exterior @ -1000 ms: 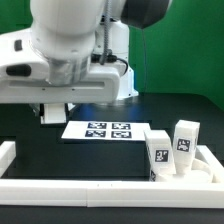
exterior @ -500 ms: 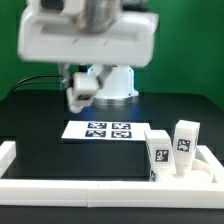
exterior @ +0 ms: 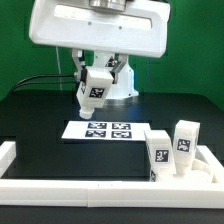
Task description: Assemble stool
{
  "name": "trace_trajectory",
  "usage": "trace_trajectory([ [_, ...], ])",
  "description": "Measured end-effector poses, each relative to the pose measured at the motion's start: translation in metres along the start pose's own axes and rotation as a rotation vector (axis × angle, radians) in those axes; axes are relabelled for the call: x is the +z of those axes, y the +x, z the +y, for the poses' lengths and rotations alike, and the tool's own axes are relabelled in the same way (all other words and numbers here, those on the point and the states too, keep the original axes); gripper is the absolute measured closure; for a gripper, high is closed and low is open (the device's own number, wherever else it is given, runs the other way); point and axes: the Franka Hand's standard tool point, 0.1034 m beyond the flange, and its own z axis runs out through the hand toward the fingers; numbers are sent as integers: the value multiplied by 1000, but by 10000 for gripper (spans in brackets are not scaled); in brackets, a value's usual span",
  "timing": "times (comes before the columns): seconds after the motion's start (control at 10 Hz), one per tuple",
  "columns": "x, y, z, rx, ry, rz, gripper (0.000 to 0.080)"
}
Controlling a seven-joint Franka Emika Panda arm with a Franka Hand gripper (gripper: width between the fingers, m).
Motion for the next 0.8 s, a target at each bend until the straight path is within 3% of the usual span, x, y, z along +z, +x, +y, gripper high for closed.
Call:
trace_trajectory([
  [0.1,-8,6,-22,11,-5,79,463],
  [0.4,-28,38,-95,166,57,66,463],
  [0.5,-31,46,-102,166,63,69,463],
  [0.8,-29,44,-100,164,62,66,463],
])
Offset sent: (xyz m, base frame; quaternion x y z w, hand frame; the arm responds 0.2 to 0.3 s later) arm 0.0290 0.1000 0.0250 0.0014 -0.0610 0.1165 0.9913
